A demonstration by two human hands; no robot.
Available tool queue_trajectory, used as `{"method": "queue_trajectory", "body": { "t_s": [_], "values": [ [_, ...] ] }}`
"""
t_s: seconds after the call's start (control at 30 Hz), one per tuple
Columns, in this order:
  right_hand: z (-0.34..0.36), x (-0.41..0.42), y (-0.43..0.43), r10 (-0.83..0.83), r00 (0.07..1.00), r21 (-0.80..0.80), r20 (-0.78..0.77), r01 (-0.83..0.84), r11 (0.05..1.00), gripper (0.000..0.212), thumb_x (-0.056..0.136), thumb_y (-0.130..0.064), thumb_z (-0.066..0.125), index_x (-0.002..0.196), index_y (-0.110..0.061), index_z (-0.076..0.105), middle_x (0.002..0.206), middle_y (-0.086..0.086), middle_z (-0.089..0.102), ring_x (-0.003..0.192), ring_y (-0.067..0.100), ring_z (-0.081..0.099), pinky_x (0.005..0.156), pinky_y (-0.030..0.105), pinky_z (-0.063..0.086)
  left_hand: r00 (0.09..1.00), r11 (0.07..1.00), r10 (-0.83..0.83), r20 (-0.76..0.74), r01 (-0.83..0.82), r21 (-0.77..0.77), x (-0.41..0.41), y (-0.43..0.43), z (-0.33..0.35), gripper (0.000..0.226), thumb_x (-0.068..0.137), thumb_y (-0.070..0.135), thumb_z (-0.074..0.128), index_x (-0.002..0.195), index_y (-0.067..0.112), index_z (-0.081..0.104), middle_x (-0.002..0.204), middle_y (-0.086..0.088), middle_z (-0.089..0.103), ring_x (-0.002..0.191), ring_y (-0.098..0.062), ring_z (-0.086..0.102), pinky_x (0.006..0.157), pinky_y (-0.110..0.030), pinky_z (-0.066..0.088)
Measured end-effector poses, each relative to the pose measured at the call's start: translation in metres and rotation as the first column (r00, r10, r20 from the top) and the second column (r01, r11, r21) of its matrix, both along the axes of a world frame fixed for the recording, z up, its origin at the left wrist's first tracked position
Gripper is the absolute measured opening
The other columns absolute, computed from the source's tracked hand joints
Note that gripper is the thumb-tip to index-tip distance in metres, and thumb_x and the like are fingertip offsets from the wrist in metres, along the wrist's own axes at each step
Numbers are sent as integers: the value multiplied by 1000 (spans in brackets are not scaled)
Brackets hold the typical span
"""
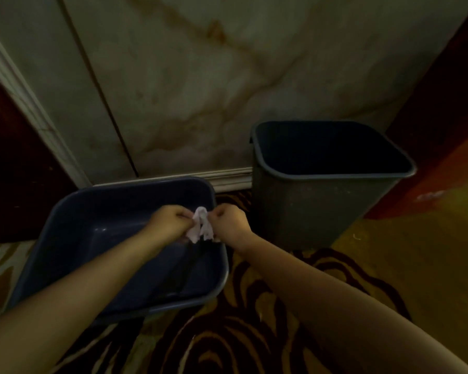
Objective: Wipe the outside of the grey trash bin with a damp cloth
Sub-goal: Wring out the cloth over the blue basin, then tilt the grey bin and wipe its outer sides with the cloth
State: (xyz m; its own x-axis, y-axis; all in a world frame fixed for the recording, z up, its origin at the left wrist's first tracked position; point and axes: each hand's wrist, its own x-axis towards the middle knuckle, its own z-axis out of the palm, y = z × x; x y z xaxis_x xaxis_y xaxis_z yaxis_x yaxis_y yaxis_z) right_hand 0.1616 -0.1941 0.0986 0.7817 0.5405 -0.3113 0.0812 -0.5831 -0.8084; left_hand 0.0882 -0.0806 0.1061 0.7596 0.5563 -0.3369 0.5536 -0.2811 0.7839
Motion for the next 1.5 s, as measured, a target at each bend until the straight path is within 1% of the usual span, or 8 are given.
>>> {"method": "queue_trajectory", "body": {
  "t_s": [0.2, 0.3, 0.43, 0.63, 0.8, 0.97, 1.17, 1.5],
  "values": [
    [33, 5, -66, -93, 897, 180, -432, 187, 966, 23, 94, -23, 51, 76, -14, 62, 73, 4, 60, 69, 14, 59, 63, 24, 51, 956, 961, -274, -109, 267, -71, 7, -65, 56, 21, 89, 11, 52, 99, 20, 68, 87, -2, 67, 78, -12, 62, 63, -22, 52],
    [36, 13, -107, -125, 881, 142, -456, 210, 967, 14, 91, -14, 55, 85, -8, 65, 73, 7, 59, 70, 15, 59, 76, 30, 53, 912, 850, -387, -138, 410, 329, 26, -84, 85, 22, 89, 19, 52, 103, 17, 69, 95, -3, 71, 83, -14, 65, 67, -24, 51],
    [30, 14, -152, -210, 890, 6, -405, 232, 973, 17, 92, -18, 54, 101, -8, 64, 83, 5, 61, 79, 16, 59, 78, 29, 51, 763, 631, -614, 203, 321, 706, 81, -125, 121, 37, 88, 26, 55, 124, 19, 58, 119, -3, 66, 106, -15, 60, 83, -21, 39],
    [17, 21, -182, -389, 879, -30, -275, 396, 918, 17, 92, -20, 54, 101, -9, 64, 85, 5, 64, 69, 12, 61, 73, 28, 54, 619, 395, -707, -342, 747, 535, 159, -177, 101, 41, 93, 31, 45, 129, 14, 50, 132, -7, 56, 116, -22, 54, 91, -30, 41],
    [16, 24, -201, -490, 835, 2, -252, 506, 862, 11, 93, -20, 53, 93, -14, 62, 75, 1, 61, 64, 10, 60, 70, 27, 55, 645, 417, -695, -318, 722, 553, 171, -175, 98, 27, 93, 27, 44, 105, 14, 64, 104, -8, 65, 90, -21, 61, 76, -33, 47],
    [39, 27, -217, -658, 748, 205, -82, 659, 724, 16, 92, -24, 53, 76, -24, 52, 72, -4, 60, 62, 5, 57, 51, 20, 44, 690, 464, -682, -243, 665, 585, 169, -168, 122, 31, 93, 25, 45, 112, 10, 64, 113, -8, 66, 102, -23, 60, 82, -30, 42],
    [93, 72, -233, -838, 462, 454, 290, 704, 546, 22, 93, -30, 49, 87, -11, 58, 96, 5, 57, 87, 21, 54, 78, 37, 47, 797, 719, -603, -27, 558, 414, 159, -161, 153, 26, 91, 18, 51, 106, 6, 68, 105, -14, 70, 92, -23, 63, 89, -33, 48],
    [112, 88, -187, -554, 461, 435, 693, 345, 832, 22, 95, -18, 48, 91, 0, 60, 97, 14, 62, 94, 32, 47, 74, 28, 32, 898, 919, -388, 207, 395, 7, 126, -176, 149, 25, 91, 10, 49, 104, -4, 66, 79, -10, 65, 64, -17, 58, 67, -27, 49]
  ]
}}
